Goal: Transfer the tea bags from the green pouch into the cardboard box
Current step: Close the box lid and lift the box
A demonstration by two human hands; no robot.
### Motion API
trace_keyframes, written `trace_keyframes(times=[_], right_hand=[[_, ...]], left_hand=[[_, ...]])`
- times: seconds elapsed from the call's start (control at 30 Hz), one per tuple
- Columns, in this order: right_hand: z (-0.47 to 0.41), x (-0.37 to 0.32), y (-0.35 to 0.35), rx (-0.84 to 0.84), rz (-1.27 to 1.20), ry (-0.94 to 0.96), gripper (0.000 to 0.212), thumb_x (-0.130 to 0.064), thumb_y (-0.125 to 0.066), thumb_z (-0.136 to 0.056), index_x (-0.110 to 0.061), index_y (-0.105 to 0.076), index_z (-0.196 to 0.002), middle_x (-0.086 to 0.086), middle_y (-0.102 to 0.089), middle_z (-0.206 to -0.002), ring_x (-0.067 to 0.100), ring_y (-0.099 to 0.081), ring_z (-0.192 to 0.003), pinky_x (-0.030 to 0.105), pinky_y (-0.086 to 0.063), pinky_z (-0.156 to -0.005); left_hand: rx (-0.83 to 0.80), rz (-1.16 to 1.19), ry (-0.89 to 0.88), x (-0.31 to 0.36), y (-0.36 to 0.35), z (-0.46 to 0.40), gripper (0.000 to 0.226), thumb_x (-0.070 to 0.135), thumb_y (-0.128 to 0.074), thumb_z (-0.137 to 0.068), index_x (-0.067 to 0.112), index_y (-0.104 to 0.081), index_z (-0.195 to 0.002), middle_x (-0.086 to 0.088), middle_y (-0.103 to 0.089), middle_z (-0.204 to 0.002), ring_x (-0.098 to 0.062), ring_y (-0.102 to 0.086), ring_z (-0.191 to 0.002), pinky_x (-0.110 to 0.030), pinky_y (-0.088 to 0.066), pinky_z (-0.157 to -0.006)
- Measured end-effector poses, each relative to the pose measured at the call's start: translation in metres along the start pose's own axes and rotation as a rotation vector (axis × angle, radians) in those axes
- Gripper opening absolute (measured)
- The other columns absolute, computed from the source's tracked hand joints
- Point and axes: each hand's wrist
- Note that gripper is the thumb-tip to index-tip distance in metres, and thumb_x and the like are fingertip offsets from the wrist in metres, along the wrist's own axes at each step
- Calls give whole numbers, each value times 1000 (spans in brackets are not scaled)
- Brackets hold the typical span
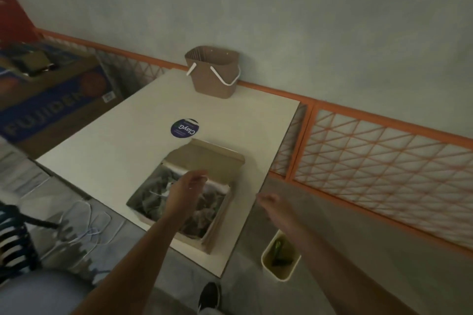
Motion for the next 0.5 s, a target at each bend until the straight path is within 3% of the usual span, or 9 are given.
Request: trace_keyframes(times=[0.1,0.2,0.33,0.43,0.5], right_hand=[[-23,-16,-29,8,-30,-17,20,-25,-55,-96,-22,-63,-114,3,-63,-98,13,-58,-82,26,-44,-70],[-42,-32,-55,69,-131,-94,32,-20,-56,-94,-20,-52,-125,2,-59,-91,14,-56,-76,27,-45,-67],[-67,-39,-83,189,-170,-127,51,-23,-56,-95,-15,-40,-143,-3,-57,-92,12,-53,-74,32,-47,-71],[-79,-37,-96,195,-131,-146,35,-31,-54,-97,-12,-60,-126,-1,-64,-95,17,-57,-79,36,-48,-80],[-83,-35,-102,206,-145,-150,26,-32,-55,-96,-13,-68,-109,0,-67,-88,21,-64,-82,41,-55,-85]], left_hand=[[-3,7,9,-20,25,-32,26,22,-54,-103,23,-63,-128,6,-68,-107,-15,-67,-102,-27,-52,-85],[53,12,24,-35,48,-67,28,18,-59,-100,22,-65,-127,5,-67,-112,-13,-64,-103,-30,-49,-89],[71,-101,52,-64,64,-110,33,17,-59,-99,18,-64,-132,-12,-64,-125,-30,-59,-114,-48,-51,-100],[8,-98,142,-72,64,-127,39,24,-53,-103,15,-56,-142,-14,-54,-138,-34,-52,-125,-46,-43,-109],[-65,-28,188,-75,61,-134,42,25,-50,-105,10,-51,-145,-5,-55,-136,-29,-55,-121,-39,-43,-103]])
Point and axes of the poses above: each hand's wrist, its own z-axis away from the middle knuckle, its own y-axis out of the back of the hand, x = y × z
